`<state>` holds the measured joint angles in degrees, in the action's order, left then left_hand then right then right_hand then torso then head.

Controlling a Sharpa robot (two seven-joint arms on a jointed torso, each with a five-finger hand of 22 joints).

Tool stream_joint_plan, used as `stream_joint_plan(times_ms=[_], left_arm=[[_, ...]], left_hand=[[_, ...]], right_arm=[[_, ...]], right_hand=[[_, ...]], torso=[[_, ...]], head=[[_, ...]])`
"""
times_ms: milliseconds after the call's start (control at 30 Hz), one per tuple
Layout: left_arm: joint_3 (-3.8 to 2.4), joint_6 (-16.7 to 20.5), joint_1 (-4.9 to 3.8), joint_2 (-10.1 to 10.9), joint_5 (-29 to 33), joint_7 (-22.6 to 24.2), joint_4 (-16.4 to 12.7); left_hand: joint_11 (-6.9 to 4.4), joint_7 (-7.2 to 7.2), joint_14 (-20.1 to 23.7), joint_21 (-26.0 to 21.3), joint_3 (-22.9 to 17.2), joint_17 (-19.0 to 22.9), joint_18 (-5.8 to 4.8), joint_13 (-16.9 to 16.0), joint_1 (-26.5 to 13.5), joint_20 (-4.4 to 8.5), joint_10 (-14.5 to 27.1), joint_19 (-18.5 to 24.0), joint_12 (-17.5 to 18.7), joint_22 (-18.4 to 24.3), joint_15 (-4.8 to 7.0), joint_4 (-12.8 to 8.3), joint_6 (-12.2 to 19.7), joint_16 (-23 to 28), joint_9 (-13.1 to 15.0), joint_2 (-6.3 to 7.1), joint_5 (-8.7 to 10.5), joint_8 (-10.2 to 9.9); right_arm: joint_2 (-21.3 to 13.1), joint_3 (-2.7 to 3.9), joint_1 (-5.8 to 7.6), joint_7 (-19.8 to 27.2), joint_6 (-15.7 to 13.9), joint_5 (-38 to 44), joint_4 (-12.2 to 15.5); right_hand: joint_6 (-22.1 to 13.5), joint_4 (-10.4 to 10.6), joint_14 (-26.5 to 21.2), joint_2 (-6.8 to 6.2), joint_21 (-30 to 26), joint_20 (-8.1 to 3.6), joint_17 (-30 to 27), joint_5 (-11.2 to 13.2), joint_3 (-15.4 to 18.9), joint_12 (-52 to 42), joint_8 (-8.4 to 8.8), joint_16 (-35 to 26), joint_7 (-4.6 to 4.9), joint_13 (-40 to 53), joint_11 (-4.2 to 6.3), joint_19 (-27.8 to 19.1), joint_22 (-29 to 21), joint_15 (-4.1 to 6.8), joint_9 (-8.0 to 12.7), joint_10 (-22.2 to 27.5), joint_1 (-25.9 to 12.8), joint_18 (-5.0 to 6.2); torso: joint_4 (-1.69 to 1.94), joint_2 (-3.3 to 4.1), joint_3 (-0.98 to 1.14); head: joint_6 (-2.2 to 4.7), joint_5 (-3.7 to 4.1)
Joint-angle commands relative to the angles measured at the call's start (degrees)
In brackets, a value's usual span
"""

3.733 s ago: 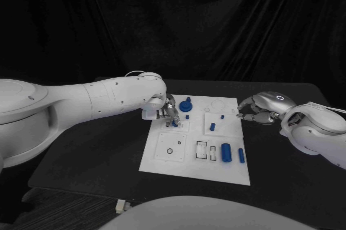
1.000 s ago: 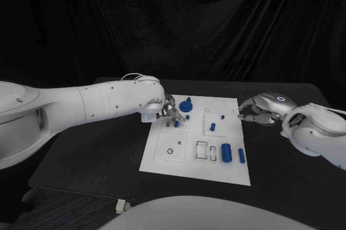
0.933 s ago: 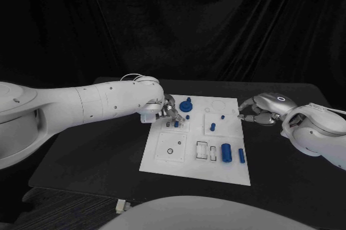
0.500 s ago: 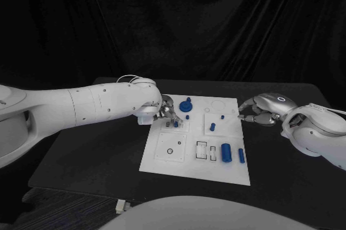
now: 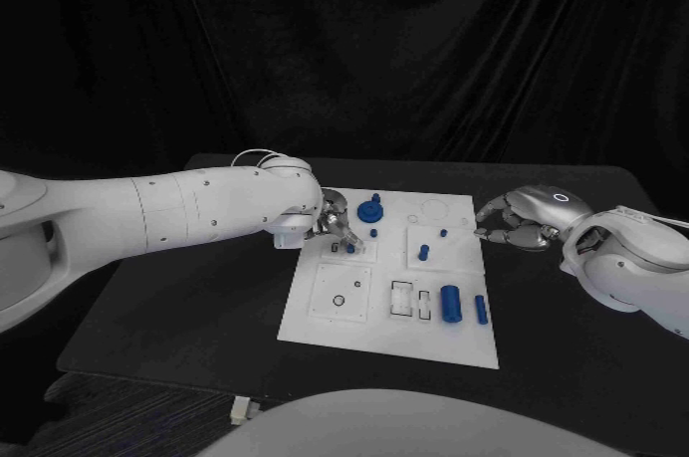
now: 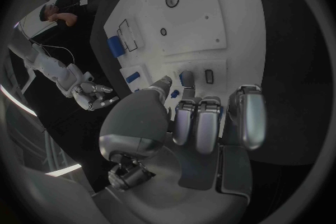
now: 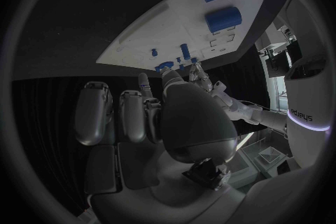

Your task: Assemble the parts on the task board

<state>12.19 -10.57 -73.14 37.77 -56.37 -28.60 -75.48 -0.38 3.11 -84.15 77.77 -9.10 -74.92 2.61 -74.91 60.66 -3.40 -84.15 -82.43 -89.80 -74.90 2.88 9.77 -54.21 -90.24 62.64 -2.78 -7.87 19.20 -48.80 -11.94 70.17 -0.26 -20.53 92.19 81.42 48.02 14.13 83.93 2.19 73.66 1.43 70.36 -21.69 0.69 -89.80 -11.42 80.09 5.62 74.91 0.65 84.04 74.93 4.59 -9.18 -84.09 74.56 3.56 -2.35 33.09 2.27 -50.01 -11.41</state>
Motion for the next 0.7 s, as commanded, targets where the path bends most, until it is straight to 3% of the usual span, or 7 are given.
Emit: stream_joint_plan(times_ms=[33,267,333,467,567,700], left_arm=[[-0.05,1.8,-0.09,0.7,-0.6,1.4,-0.9],[-0.06,6.5,-1.04,2.8,-1.1,2.7,-3.0],[-0.06,8.0,-1.69,3.5,-1.9,3.2,-3.7],[-0.06,11.8,-3.93,5.2,-3.2,4.8,-5.5],[-0.07,13.0,-4.93,6.0,-3.6,5.4,-6.4],[-0.07,12.7,-5.54,6.1,-3.8,6.0,-6.1]], left_hand=[[-0.19,-0.26,-5.8,0.2,0.3,-15.1,0.35,-15.1,0.5,-0.05,-5.8,-0.5,-0.2,-11.2,0.19,-0.2,-1.2,0.2,0.6,-0.02,0.56,1.3],[-0.33,-0.4,-5.8,0.6,1.0,-15.1,0.28,-15.1,-0.2,0.08,-5.8,-0.7,-0.2,-11.3,0.33,0.7,-1.5,0.2,1.2,0.09,1.11,2.2],[-0.49,-0.55,-5.8,0.8,1.9,-15.1,0.23,-15.1,-1.0,0.21,-5.8,-0.9,-0.2,-11.4,0.44,1.8,-1.7,0.2,2.0,0.24,1.91,3.4],[-0.8,-0.89,-5.8,1.0,4.5,-15.1,0.15,-15.1,-1.8,0.52,-5.8,-1.2,-0.2,-11.5,0.77,4.5,-1.0,0.2,5.1,0.66,3.52,6.7],[-0.85,-0.99,-5.8,1.1,4.6,-15.1,0.15,-15.1,-1.6,0.55,-5.8,-1.2,-0.2,-11.5,0.8,4.7,-1.1,0.2,5.2,0.53,3.42,6.9],[-1.02,-1.22,-5.8,0.9,4.6,-15.1,0.17,-15.1,-0.8,0.65,-5.8,-1.1,-0.2,-11.4,0.92,4.9,-1.6,0.2,4.8,0.22,2.67,6.6]], right_arm=[[-0.1,0.04,-0.17,-0.4,-0.2,0.1,0.1],[-0.3,0.04,-0.17,-0.4,-0.4,0.1,0.0],[-0.3,0.04,-0.17,-0.4,-0.5,0.1,0.0],[-0.3,0.04,-0.17,-0.3,-0.7,0.1,0.0],[-0.2,0.04,-0.18,-0.3,-0.8,0.1,-0.1],[-0.1,0.04,-0.18,-0.3,-0.9,0.1,-0.2]], right_hand=[[0.2,-0.1,2.7,0.13,-0.2,0.46,0.0,-0.3,0.0,0.2,0.11,-0.3,-0.03,14.3,-0.32,1.1,10.1,-0.34,0.1,-5.4,0.5,0.1],[0.2,0.0,2.7,0.14,-0.3,0.47,0.0,-0.3,0.1,0.2,0.12,-0.3,-0.03,14.3,-0.33,1.1,10.1,-0.34,0.1,-5.4,0.3,0.11],[0.2,0.0,2.7,0.14,-0.3,0.47,0.0,-0.3,0.1,0.2,0.12,-0.3,-0.03,14.3,-0.33,1.1,10.1,-0.34,0.1,-5.4,0.3,0.11],[0.3,0.2,2.7,0.15,-0.3,0.48,0.0,-0.2,0.1,0.2,0.13,-0.3,-0.03,14.3,-0.33,1.1,10.1,-0.35,0.1,-5.5,0.2,0.11],[0.3,0.2,2.7,0.15,-0.3,0.48,0.0,-0.2,0.1,0.2,0.13,-0.3,-0.03,14.3,-0.33,1.1,10.1,-0.35,0.1,-5.5,0.2,0.11],[0.3,0.3,2.8,0.21,0.2,0.48,0.4,-0.1,0.2,-0.1,0.14,-0.1,-0.05,14.8,-0.32,1.2,10.3,-0.35,0.1,-5.7,0.0,0.01]], torso=[[0.01,0.09,0.0],[0.0,0.09,-0.02],[-0.01,0.1,-0.02],[0.01,0.09,-0.03],[0.0,-0.03,-0.02],[0.01,-0.09,0.02]], head=[[0.01,0.16],[0.01,0.32],[0.01,0.33],[0.01,0.18],[0.01,0.06],[0.01,0.1]])
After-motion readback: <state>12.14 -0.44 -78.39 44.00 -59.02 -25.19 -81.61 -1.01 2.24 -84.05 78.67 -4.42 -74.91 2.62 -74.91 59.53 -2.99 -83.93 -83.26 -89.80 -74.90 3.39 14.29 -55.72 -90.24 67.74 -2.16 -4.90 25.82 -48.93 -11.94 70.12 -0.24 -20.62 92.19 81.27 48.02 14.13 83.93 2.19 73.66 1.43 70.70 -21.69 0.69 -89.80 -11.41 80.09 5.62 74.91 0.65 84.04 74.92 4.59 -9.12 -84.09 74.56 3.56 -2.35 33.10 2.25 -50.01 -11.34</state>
